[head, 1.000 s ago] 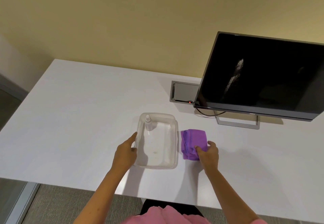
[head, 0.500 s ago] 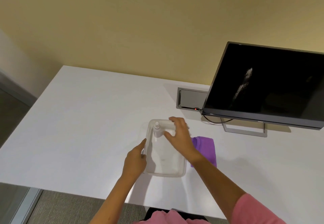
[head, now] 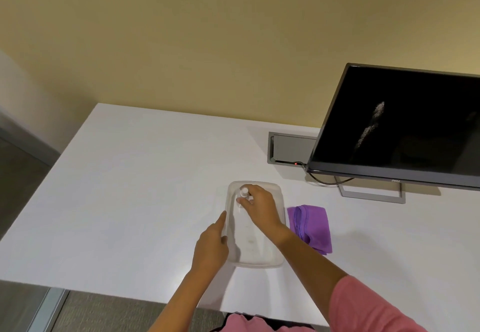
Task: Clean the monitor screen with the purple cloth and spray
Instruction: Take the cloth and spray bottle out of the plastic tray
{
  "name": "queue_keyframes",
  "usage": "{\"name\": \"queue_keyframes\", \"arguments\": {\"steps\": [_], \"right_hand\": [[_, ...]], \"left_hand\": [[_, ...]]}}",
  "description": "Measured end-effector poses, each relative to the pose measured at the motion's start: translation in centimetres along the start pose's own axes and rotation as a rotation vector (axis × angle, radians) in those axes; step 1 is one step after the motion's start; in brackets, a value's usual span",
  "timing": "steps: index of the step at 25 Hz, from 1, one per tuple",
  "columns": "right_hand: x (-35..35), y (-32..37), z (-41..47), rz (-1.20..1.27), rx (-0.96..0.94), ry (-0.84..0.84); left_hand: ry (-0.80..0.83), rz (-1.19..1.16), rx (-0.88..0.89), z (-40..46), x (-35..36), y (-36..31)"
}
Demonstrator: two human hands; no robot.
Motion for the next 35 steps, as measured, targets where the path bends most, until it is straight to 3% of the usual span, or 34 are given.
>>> {"name": "queue_keyframes", "arguments": {"steps": [7,9,15,20,25,35], "right_hand": [[-6.7,0.8,-4.8,0.345,-0.008,-0.244],[-9.7,-0.4,-6.3,0.373,0.008,-0.315],[-17.2,-7.9,-10.2,0.097,0.08,-0.535],[-19.7,-13.8,-11.5,0.048,0.231,-0.501],[-20.3,-16.9,-11.8,0.076,0.27,-0.447],[-20.3,-17.9,-12.0,0.093,0.265,-0.334]], "left_hand": [[-0.018,0.032,0.024,-0.3,0.3,-0.3],[-0.086,0.148,0.036,-0.4,0.5,-0.4],[-0.171,0.449,0.241,-1.5,3.4,-4.2],[-0.161,0.429,0.383,-2.3,8.6,-7.4],[-0.002,0.27,0.197,-3.0,12.2,-7.7],[-0.139,0.348,0.147,-2.9,11.0,-7.3]]}}
Point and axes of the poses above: each hand's wrist, its own z-axis towards the middle knuckle, its own x-axis out of the palm, y = z × x, the point moved 2 cm from there along z, towards the middle knuckle, and after that the axes turned 2 degrees about y, right-handed, at the moved point
